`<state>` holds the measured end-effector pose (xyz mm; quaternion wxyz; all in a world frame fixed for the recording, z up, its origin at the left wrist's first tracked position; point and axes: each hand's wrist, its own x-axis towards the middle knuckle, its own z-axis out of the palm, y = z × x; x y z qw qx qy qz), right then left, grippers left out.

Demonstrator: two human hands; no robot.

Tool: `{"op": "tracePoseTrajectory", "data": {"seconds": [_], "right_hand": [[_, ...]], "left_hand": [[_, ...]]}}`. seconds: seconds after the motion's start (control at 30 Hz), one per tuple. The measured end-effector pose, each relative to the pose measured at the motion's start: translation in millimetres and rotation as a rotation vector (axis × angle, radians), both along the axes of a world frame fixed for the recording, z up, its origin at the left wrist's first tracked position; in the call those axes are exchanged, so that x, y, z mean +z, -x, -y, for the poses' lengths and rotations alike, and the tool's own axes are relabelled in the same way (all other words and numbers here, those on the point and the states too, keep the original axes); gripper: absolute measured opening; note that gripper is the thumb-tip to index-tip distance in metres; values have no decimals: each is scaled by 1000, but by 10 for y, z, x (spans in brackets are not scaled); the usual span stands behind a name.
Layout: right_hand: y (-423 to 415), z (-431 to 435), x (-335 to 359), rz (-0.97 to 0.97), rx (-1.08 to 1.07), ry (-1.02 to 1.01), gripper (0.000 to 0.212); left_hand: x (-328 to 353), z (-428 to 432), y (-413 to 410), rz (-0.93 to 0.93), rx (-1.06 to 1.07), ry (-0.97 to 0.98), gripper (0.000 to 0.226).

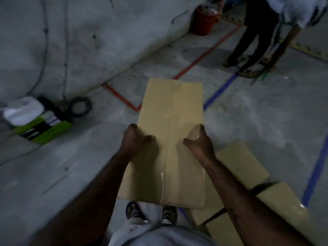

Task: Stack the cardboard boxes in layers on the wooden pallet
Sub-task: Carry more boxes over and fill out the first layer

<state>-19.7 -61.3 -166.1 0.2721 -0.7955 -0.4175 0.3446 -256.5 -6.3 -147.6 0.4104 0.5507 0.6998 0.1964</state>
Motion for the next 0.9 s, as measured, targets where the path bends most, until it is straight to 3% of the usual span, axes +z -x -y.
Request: {"op": "tracePoseTrajectory", "data": {"seconds": [0.4,0.9], "right_hand": [[2196,-672,304,9,646,-56,103],[5536,-81,203,62,1336,4,103]], "left_hand": [[138,849,2120,74,666,-39,72],[-100,2762,4310,184,1350,12,88]]}}
